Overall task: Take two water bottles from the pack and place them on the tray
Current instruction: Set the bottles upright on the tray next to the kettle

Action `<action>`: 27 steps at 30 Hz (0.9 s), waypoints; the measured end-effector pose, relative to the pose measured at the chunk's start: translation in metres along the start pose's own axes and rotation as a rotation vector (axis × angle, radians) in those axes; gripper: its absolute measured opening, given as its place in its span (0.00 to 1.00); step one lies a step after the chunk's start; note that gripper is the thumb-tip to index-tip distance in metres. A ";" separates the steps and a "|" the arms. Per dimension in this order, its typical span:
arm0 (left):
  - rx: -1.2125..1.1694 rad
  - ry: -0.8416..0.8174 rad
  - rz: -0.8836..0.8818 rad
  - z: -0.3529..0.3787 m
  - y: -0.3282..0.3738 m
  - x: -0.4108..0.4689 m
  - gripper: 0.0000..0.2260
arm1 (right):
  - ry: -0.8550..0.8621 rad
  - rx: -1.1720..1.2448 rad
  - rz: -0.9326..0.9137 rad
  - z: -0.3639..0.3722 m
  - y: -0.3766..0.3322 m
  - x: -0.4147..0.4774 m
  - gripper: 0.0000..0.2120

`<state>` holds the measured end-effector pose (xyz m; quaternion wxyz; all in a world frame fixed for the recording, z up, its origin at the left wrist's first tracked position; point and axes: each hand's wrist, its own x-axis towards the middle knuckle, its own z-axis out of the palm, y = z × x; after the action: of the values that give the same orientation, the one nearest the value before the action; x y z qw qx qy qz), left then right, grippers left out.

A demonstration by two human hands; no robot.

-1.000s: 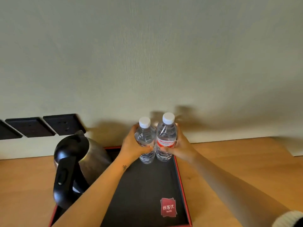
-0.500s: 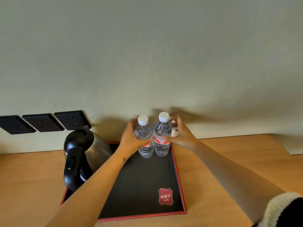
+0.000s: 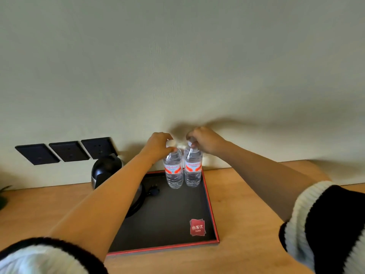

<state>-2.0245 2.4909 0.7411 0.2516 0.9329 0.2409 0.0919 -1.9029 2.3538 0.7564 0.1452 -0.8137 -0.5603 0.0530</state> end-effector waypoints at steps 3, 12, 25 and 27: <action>-0.003 0.056 -0.048 0.007 0.002 0.001 0.21 | -0.018 -0.002 -0.041 0.002 -0.001 -0.001 0.13; -0.065 0.061 -0.040 0.009 0.006 0.000 0.14 | -0.130 -0.016 -0.102 0.000 -0.001 -0.010 0.16; -0.094 0.173 -0.055 0.016 -0.003 -0.005 0.15 | -0.096 -0.130 -0.120 0.003 0.001 -0.012 0.16; -0.094 0.176 -0.043 0.017 -0.003 -0.003 0.14 | -0.070 -0.089 -0.056 0.006 0.000 -0.012 0.16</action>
<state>-2.0235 2.4843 0.7254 0.2747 0.9031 0.2772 0.1791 -1.9090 2.3442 0.7501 0.0905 -0.8010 -0.5895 0.0521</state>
